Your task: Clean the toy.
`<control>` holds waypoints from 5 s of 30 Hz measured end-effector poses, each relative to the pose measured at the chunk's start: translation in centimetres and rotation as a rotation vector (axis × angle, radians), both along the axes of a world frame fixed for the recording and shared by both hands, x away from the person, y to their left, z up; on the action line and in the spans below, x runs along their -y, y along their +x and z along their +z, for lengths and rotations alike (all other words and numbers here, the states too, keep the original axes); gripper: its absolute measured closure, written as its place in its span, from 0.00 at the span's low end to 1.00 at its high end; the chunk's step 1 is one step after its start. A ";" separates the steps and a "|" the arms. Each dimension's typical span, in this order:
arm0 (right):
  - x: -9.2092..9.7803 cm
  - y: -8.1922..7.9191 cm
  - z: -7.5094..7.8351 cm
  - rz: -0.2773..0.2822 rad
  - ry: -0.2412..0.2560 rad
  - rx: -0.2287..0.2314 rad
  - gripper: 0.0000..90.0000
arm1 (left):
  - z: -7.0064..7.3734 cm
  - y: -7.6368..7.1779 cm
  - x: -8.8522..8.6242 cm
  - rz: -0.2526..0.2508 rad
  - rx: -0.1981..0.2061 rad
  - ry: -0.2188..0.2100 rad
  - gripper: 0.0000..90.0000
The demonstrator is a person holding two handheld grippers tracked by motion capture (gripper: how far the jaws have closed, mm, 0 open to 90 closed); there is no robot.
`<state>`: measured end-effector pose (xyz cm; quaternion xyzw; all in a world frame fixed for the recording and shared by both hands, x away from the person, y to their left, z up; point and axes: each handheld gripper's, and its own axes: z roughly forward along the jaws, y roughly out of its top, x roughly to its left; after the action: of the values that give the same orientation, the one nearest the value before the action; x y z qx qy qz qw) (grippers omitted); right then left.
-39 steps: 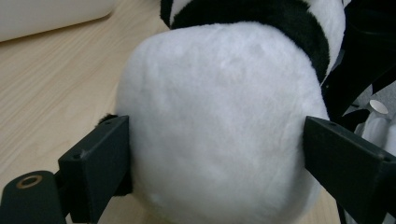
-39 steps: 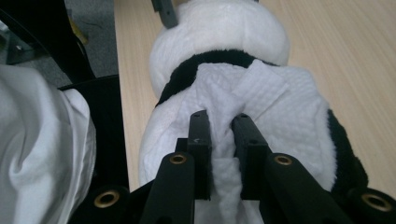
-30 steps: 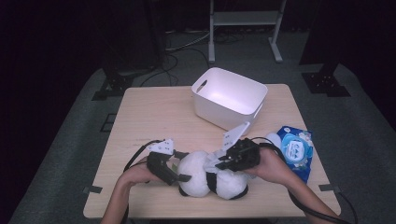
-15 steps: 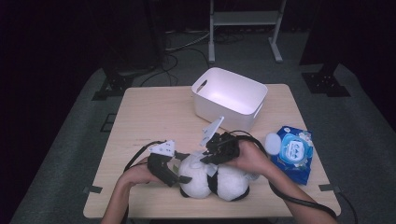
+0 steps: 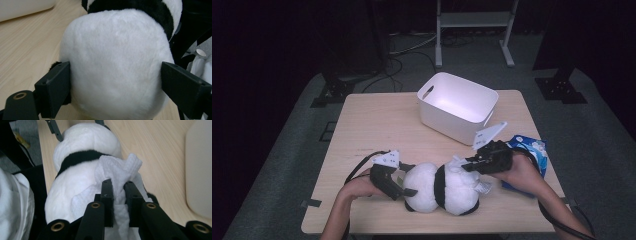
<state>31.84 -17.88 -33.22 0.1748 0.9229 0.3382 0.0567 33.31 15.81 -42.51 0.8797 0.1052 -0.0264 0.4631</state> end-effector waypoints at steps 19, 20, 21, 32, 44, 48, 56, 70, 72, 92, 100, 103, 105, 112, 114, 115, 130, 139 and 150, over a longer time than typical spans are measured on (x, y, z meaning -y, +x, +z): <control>-1.8 0.5 -0.1 0.032 0.005 -0.011 0.88 | 0.0 0.0 0.0 0.002 -0.004 -0.002 0.12; -2.6 0.7 -0.1 0.045 -0.006 -0.015 0.88 | 0.0 0.0 0.0 0.002 -0.005 -0.003 0.12; -2.6 0.7 -0.1 0.045 -0.006 -0.015 0.88 | 0.0 0.0 0.0 0.002 -0.005 -0.003 0.12; -9.4 2.3 -1.4 0.150 -0.091 -0.042 0.88 | 0.1 0.0 0.1 -0.005 0.003 0.004 0.12; -9.5 1.4 -1.7 0.186 -0.089 -0.064 0.87 | 0.8 -0.2 -0.3 -0.013 0.017 -0.023 0.11; -9.1 0.9 -2.0 0.193 -0.066 -0.077 0.87 | 1.3 -0.3 -0.5 0.003 0.025 -0.043 0.10; -9.1 -0.4 -2.1 0.223 -0.059 -0.062 0.88 | 1.1 -0.1 -0.5 0.007 0.005 -0.036 0.08; -8.3 -2.3 -2.4 0.268 -0.034 -0.074 0.88 | 0.5 -0.1 0.0 -0.039 -0.050 -0.041 0.02; -8.4 -2.5 -2.3 0.273 -0.038 -0.073 0.88 | 0.3 -0.1 0.3 -0.064 -0.073 -0.039 0.07; -6.2 -1.3 -0.4 0.157 -0.044 -0.015 0.88 | 0.4 -0.5 0.7 -0.104 -0.067 -0.025 0.15; -1.3 -2.6 0.4 0.081 -0.023 -0.027 0.88 | 0.3 -0.4 0.7 -0.102 -0.086 -0.031 0.13; -0.4 -3.0 -0.4 0.072 -0.003 -0.052 0.88 | 0.3 -0.4 0.8 -0.097 -0.095 -0.041 0.08; -0.4 -3.3 -0.7 0.076 -0.003 -0.054 0.88 | 0.4 -0.4 0.9 -0.084 -0.099 -0.037 0.04; -0.5 -3.7 -1.2 0.107 0.004 -0.055 0.89 | -0.3 -0.4 1.8 -0.133 -0.132 -0.029 0.01; -0.4 -3.6 -1.4 0.101 0.022 -0.053 0.89 | -0.5 -0.4 2.0 -0.134 -0.133 -0.031 0.01; -0.3 -3.5 -1.5 0.098 0.027 -0.048 0.89 | -0.6 -0.2 2.0 -0.134 -0.136 -0.039 0.02; 0.1 -0.1 -0.8 0.021 0.078 -0.012 0.89 | 0.8 1.0 1.7 0.029 0.063 -0.030 0.31; -3.9 1.8 -0.2 0.054 0.061 0.017 0.89 | 1.2 0.8 2.1 0.057 0.207 -0.003 0.30; -4.6 3.1 0.0 0.051 -0.012 0.020 0.89 | 0.9 0.6 1.6 0.059 0.165 -0.016 0.28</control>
<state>34.94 -13.31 -33.21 0.1473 0.9285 0.3360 0.0581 33.95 14.25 -41.64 0.8717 0.0925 0.0588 0.4777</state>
